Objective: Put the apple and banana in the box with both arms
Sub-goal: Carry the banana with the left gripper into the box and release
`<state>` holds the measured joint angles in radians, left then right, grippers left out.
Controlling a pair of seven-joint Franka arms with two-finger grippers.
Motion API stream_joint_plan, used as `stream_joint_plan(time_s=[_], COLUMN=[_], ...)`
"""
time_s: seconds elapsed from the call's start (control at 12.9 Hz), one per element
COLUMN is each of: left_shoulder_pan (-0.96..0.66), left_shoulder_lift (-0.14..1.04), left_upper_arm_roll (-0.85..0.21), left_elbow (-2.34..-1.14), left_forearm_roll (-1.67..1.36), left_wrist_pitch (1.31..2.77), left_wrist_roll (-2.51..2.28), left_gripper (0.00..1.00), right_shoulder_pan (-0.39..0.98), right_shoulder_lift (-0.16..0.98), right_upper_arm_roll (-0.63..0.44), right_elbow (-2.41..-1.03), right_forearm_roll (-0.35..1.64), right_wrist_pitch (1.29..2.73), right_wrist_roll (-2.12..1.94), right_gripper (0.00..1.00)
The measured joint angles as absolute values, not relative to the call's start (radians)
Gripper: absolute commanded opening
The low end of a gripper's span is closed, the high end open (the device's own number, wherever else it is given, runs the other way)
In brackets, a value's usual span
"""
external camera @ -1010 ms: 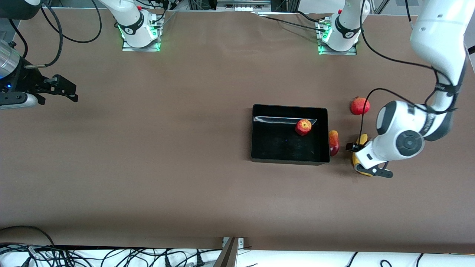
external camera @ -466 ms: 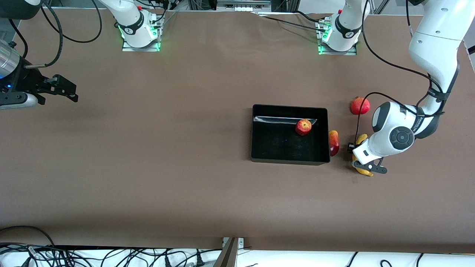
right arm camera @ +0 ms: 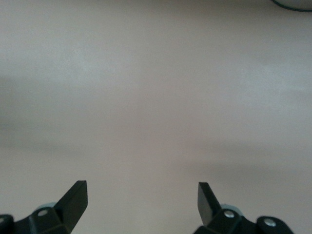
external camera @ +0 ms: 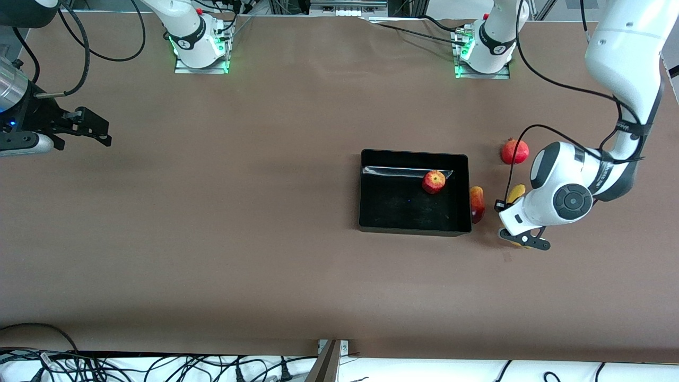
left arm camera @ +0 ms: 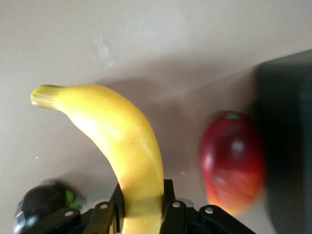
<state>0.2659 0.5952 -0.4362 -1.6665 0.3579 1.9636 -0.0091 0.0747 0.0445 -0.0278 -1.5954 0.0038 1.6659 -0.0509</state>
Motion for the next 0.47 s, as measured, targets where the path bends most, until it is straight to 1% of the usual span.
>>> stream_joint_plan(time_s=[0.16, 0.23, 0.31, 0.47], left_shoulder_pan=[0.259, 0.242, 0.202, 0.072], left_shoulder_lift=[0.568, 0.559, 0.557, 0.582], left_upper_arm_roll=[-0.536, -0.585, -0.612, -0.618], left_elbow=[-1.574, -1.553, -1.548, -1.550], left_forearm_roll=[0.348, 0.338, 0.334, 0.332], left_wrist_pitch=[1.832, 1.801, 1.795, 1.831], left_wrist_roll=[-0.043, -0.109, -0.198, -0.408], left_gripper=[0.00, 0.00, 0.00, 0.00], right_shoulder_pan=[0.075, 0.075, 0.075, 0.075], right_shoulder_lift=[0.044, 0.044, 0.044, 0.044], right_upper_arm_roll=[-0.028, -0.028, -0.028, -0.028], right_elbow=[-1.595, -1.595, -1.595, -1.595], right_forearm_roll=[0.004, 0.004, 0.004, 0.004], right_wrist_pitch=[1.667, 1.667, 1.668, 1.668], right_wrist_roll=[-0.051, -0.051, -0.051, -0.051], right_gripper=[1.00, 1.00, 1.00, 1.00])
